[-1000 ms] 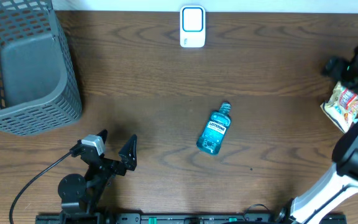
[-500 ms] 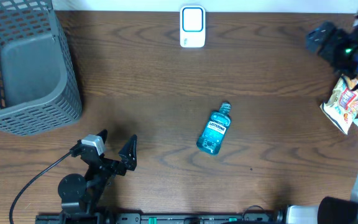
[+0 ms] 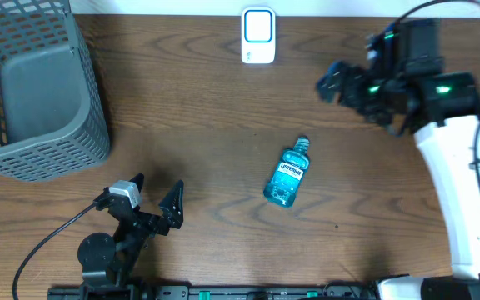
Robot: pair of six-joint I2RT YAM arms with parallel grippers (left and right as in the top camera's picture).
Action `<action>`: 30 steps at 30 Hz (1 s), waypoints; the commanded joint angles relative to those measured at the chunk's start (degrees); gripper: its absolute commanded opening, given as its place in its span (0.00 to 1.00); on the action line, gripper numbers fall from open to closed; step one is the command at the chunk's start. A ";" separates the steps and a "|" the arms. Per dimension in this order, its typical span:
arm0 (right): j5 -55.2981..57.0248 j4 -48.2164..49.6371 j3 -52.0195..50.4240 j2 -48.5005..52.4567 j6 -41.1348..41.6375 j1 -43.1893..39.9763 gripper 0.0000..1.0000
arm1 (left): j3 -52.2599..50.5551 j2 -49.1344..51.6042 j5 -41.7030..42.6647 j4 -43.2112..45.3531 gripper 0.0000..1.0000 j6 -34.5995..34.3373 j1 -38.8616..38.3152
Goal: Scan the item barcode
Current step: 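Reach the right gripper down to the blue Listerine bottle cap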
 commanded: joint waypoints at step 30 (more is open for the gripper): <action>10.23 9.92 -15.52 17.94 25.64 18.88 0.99 | 0.55 -0.35 -0.28 0.00 0.98 0.74 -0.17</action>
